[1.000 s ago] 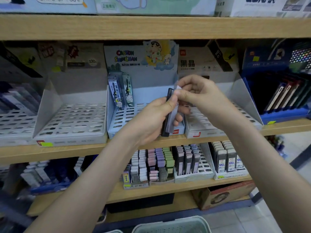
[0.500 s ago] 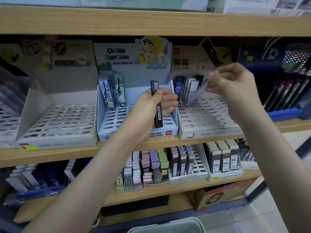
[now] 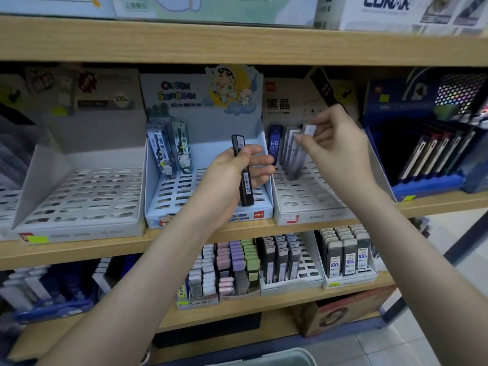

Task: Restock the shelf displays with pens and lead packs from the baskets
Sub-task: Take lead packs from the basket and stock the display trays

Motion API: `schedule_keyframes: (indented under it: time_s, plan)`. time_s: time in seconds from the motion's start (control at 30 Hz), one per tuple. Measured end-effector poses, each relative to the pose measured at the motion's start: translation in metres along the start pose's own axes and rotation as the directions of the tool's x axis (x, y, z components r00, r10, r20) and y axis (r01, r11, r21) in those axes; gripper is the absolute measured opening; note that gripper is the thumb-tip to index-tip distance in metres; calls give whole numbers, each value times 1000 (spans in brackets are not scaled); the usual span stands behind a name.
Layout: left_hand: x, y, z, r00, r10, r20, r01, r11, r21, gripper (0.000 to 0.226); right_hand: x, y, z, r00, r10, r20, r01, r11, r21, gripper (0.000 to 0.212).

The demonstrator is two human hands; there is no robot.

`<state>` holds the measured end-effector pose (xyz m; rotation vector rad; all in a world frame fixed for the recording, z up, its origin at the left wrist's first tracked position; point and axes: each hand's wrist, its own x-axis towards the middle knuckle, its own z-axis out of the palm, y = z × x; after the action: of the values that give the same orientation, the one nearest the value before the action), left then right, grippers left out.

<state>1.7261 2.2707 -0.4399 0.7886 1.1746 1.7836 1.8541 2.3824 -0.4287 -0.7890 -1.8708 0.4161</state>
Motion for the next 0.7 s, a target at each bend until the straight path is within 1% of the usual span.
schedule_keyframes:
  time_s: [0.07, 0.17, 0.3, 0.4, 0.53, 0.63, 0.7]
  plan:
    - [0, 0, 0, 1000, -3, -1, 3, 1000, -4, 26, 0, 0, 2, 999, -29, 14, 29, 1000, -6, 23]
    - [1, 0, -1, 1000, -5, -1, 5, 1000, -8, 26, -1, 6, 5, 999, -10, 33, 10, 1000, 5, 22]
    - [0, 2, -2, 1000, -9, 14, 9, 1000, -13, 25, -4, 12, 6, 988, -52, 143, 52, 999, 2, 12]
    - [-2, 4, -3, 998, -30, 49, 31, 999, -24, 26, -4, 13, 2, 980, -85, 179, 86, 996, 0, 8]
    - [-3, 5, -2, 993, -88, 81, 88, 996, -4, 32, -2, 16, -1, 967, -121, 226, 128, 992, -18, 13]
    - [-4, 6, 1, 989, -123, 84, 127, 991, -40, 38, -3, 20, -2, 957, -164, 240, 185, 981, -66, 22]
    - [-5, 7, 3, 988, -127, 90, 134, 988, -77, 39, -5, 22, -4, 955, -166, 246, 190, 979, -78, 28]
